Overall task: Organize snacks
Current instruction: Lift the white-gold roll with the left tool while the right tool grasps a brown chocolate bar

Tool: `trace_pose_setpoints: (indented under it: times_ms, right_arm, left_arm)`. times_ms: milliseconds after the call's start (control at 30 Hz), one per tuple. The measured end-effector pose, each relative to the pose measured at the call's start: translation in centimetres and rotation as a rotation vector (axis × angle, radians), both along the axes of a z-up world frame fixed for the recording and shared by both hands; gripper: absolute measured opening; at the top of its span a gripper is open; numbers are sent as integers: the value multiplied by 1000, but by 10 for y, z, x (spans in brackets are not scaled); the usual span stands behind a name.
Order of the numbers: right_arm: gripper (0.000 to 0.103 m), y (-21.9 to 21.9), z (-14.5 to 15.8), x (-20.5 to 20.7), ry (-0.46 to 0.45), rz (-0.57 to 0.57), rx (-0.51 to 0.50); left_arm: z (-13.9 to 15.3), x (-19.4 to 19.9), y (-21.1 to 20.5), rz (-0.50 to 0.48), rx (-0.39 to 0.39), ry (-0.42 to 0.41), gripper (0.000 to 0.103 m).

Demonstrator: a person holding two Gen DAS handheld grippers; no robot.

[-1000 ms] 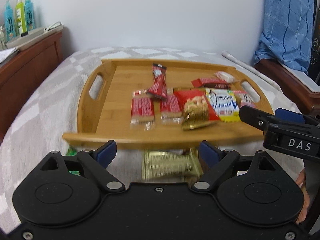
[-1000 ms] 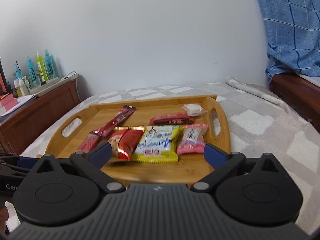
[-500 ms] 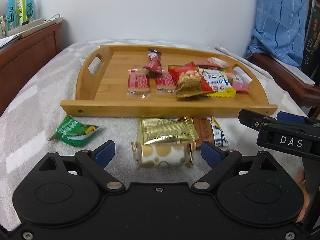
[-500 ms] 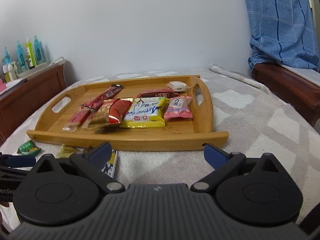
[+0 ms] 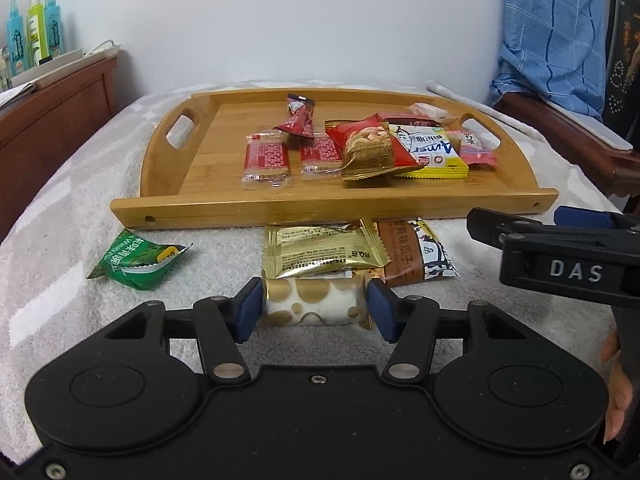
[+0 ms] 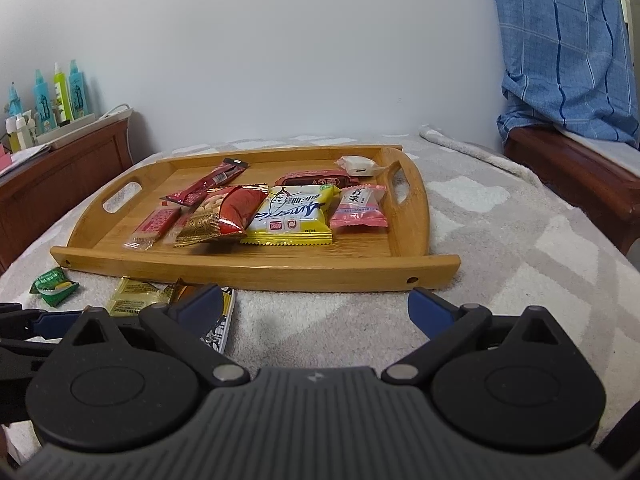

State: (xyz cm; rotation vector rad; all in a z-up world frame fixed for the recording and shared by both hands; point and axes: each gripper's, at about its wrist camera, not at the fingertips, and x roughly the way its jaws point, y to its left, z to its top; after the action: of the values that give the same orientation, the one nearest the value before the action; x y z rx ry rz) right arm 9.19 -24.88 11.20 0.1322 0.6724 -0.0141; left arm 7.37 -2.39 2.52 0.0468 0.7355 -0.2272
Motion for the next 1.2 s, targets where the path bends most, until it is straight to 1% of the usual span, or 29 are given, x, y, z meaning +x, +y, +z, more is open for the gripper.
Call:
trace_pose_setpoints:
  times_ms: [233,333,500,667,767,833,900,933,1000,1100,1200]
  right_arm:
    - [103,16,-3,-1,-33,54,-98]
    - [103,24,-7,0,-28,102,-105]
    - [103,44,-12,0,-25,205,-117]
    - [103,72,-19,1,-46,286,-171]
    - [91,82,-22,3,-63,298,-182]
    - [89,86,-24,2,-69,304,-184]
    - [83,88,-25,-1,-77,309,-193]
    - [82,89,-25,-2,-79,310,-197]
    - [76,90,-25,-4,-80,308,-201]
    - [71,88,-23,-6,-75,300,-190]
    - [70,83,-22,-8,-67,266,-189]
  left_arm:
    - [7,4,16,84,-29,-6,51]
    - [15,8,26,117,-37,-18,51]
    - [24,15,40,146,-62,-27,51]
    - [25,19,45,158,-78,-18,51]
    - [25,19,45,154,-76,-21,51]
    - [24,19,44,152,-76,-19,51]
    - [24,20,44,152,-78,-19,51]
    - [24,20,44,152,-78,-19,51]
    - [24,21,43,149,-81,-19,51]
    - [24,21,43,147,-84,-20,51]
    - [24,21,44,148,-88,-21,51]
